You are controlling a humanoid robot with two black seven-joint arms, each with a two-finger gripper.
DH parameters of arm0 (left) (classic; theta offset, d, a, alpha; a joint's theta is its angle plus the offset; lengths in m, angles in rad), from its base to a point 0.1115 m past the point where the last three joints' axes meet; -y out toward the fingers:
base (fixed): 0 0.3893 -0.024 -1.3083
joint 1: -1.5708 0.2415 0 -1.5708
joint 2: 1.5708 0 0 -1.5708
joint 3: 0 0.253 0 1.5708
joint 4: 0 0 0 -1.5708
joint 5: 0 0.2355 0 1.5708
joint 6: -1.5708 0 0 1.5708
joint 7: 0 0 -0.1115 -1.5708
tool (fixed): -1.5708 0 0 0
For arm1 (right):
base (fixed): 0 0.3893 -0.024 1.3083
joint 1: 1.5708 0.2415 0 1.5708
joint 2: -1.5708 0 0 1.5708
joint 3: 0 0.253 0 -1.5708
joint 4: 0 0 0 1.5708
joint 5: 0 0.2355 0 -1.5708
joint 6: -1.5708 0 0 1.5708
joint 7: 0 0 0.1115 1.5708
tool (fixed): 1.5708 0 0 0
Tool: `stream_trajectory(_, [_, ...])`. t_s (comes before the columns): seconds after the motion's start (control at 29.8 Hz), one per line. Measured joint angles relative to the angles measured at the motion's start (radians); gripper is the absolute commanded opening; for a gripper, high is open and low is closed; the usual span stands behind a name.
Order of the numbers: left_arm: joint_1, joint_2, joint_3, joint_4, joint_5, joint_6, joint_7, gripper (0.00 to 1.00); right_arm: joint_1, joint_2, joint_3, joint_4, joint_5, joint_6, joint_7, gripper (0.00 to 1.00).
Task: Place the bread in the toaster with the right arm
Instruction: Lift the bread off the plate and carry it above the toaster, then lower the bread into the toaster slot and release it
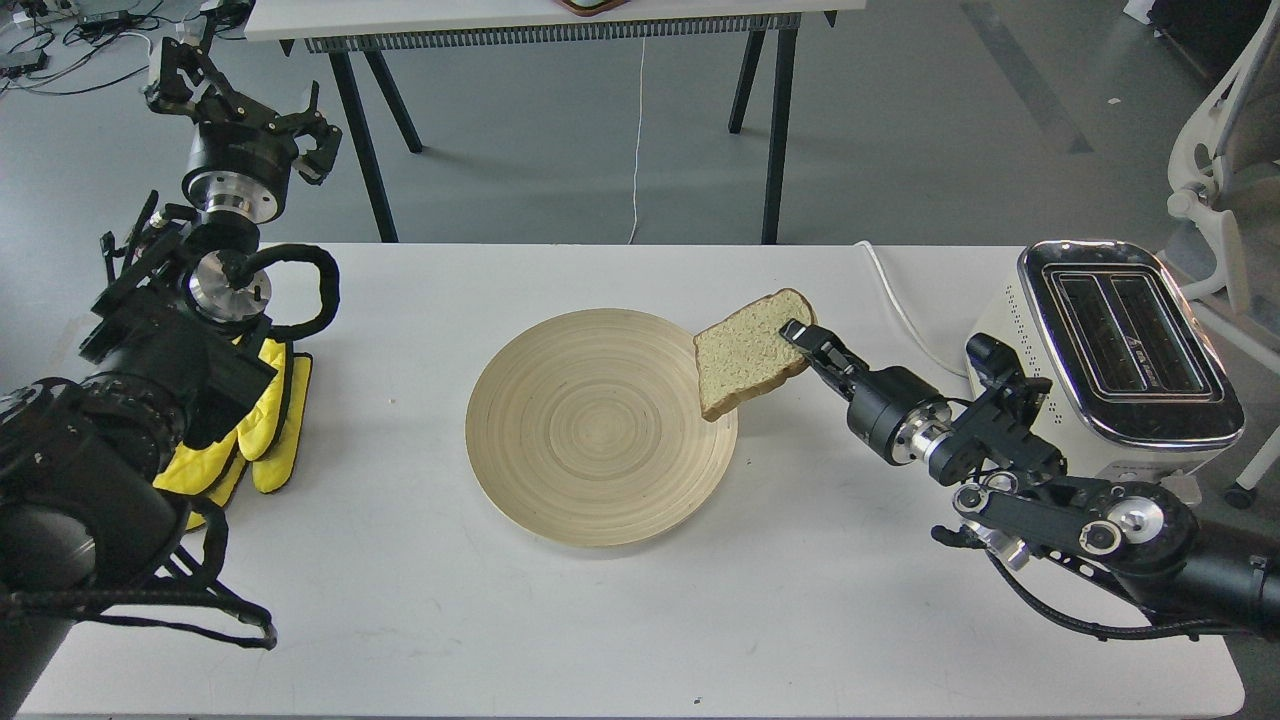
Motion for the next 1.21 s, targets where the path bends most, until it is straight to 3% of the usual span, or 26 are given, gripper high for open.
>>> stream_trajectory(0.27, [0.000, -0.001, 0.000, 0.000, 0.000, 0.000, 0.001, 1.00, 0.122, -0.460, 0.005, 0.212, -0.077, 0.031, -0.004, 0.04])
stream_trajectory(0.5, [-0.002, 0.000, 0.000, 0.000, 0.000, 0.000, 0.001, 1.00, 0.148, -0.714, 0.004, 0.242, -0.272, 0.136, -0.027, 0.05])
stream_trajectory(0.67, [-0.002, -0.002, 0.000, 0.000, 0.000, 0.000, 0.001, 1.00, 0.138, -0.777, 0.004, 0.243, -0.329, 0.182, -0.028, 0.05])
stream_trajectory(1.11, [-0.002, -0.002, 0.000, 0.000, 0.000, 0.000, 0.002, 1.00, 0.059, -0.771, -0.003, 0.203, -0.377, 0.191, -0.049, 0.06])
stream_trajectory(1.21, [-0.002, -0.002, 0.000, 0.000, 0.000, 0.000, 0.002, 1.00, 0.055, -0.753, -0.003, 0.169, -0.379, 0.190, -0.049, 0.14])
